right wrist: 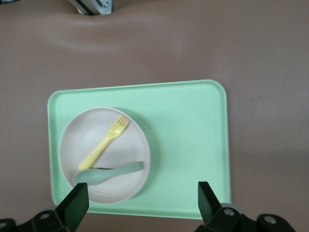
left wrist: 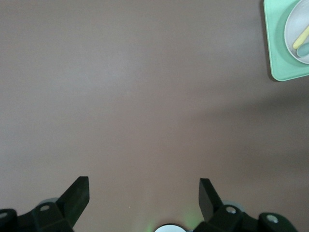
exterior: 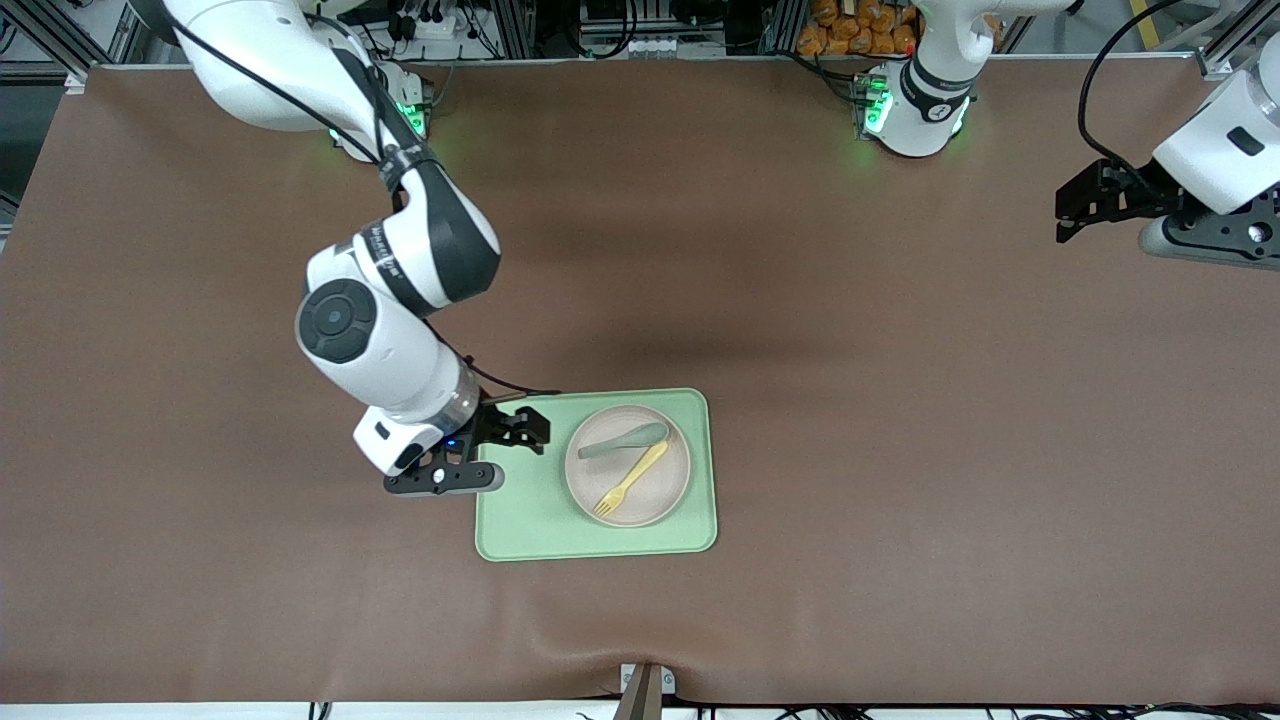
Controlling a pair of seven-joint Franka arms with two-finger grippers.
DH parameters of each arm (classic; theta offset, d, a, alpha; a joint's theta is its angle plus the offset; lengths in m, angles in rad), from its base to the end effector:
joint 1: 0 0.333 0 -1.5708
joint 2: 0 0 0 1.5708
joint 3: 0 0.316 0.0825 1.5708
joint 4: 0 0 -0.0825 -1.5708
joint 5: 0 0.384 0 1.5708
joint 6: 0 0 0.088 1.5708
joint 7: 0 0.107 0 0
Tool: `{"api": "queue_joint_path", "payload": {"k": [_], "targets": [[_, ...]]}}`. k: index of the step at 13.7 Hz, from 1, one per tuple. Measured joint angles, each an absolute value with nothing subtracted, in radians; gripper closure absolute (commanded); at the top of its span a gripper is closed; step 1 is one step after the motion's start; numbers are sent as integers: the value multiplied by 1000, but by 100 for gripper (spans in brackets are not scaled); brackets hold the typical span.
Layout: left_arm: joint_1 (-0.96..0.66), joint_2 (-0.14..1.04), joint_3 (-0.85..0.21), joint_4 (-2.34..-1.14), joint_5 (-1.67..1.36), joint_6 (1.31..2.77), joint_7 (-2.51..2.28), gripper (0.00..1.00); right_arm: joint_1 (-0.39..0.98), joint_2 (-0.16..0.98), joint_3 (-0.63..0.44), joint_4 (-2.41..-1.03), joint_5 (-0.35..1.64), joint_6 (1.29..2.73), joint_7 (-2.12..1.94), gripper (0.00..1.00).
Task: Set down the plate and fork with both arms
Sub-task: 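Move the right gripper over the tray toward the plate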
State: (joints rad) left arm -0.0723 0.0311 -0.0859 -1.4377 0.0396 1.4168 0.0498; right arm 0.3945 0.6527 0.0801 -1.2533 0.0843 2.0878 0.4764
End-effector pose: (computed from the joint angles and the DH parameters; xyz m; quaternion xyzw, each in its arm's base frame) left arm 0.5422 -0.0808 0.6562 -0.9944 0.1013 0.0249 0.0197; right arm 0.6750 0.3340 0.3977 -0.9935 0.0287 -0.0531 0.0968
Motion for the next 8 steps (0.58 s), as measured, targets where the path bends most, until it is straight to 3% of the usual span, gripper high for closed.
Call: {"api": "queue_joint_path", "payload": {"k": [8], "targets": [[-72, 37, -83, -1438, 15, 1410, 11, 0, 391, 717, 48, -1213, 84, 2107, 849, 0]]}}
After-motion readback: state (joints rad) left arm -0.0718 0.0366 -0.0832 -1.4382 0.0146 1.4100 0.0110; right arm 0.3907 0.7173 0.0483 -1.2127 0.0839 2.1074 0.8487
